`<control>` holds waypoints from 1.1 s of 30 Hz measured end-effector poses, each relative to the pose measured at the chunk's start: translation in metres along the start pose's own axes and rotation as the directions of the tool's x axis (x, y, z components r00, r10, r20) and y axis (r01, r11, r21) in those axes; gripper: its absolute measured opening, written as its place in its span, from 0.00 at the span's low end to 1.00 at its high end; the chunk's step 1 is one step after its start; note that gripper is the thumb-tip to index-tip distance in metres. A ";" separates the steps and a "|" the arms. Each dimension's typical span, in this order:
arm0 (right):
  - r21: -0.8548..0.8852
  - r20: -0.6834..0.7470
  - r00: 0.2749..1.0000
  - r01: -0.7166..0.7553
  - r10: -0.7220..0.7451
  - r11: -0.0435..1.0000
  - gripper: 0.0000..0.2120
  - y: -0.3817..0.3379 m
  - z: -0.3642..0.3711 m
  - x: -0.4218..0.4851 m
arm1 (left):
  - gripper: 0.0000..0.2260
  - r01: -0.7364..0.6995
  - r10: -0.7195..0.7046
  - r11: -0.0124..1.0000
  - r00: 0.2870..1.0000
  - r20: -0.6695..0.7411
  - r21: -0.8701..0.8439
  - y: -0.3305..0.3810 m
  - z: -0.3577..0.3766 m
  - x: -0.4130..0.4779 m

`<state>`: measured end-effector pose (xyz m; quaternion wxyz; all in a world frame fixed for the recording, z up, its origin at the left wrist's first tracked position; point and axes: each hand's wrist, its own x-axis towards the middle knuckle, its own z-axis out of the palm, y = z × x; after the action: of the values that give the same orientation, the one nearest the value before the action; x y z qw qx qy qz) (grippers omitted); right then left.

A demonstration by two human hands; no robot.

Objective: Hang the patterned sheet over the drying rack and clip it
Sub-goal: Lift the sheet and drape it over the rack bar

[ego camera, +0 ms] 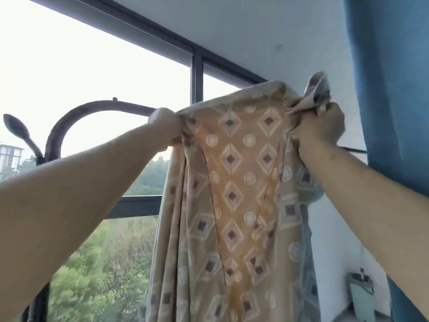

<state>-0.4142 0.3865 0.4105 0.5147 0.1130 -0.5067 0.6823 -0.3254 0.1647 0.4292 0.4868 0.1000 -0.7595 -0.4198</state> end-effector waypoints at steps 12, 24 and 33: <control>-0.181 0.167 0.985 0.072 -0.041 0.981 0.10 0.000 -0.020 0.015 | 0.13 -0.005 0.025 0.989 0.990 0.136 -0.148 0.028 -0.006 -0.008; -0.184 0.894 0.398 -0.098 0.208 0.978 0.15 -0.021 -0.028 -0.044 | 0.07 -0.168 0.085 0.977 0.874 0.479 0.132 0.028 0.006 -0.043; -0.147 0.971 0.147 -0.258 0.189 0.955 0.21 -0.007 -0.010 -0.071 | 0.11 -0.369 0.234 0.895 0.867 0.440 0.251 0.019 0.016 -0.050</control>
<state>-0.3738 0.3525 0.3621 -0.0365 0.4587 -0.7090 0.5344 -0.3087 0.2134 0.4076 0.3586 -0.0296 -0.9075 -0.2169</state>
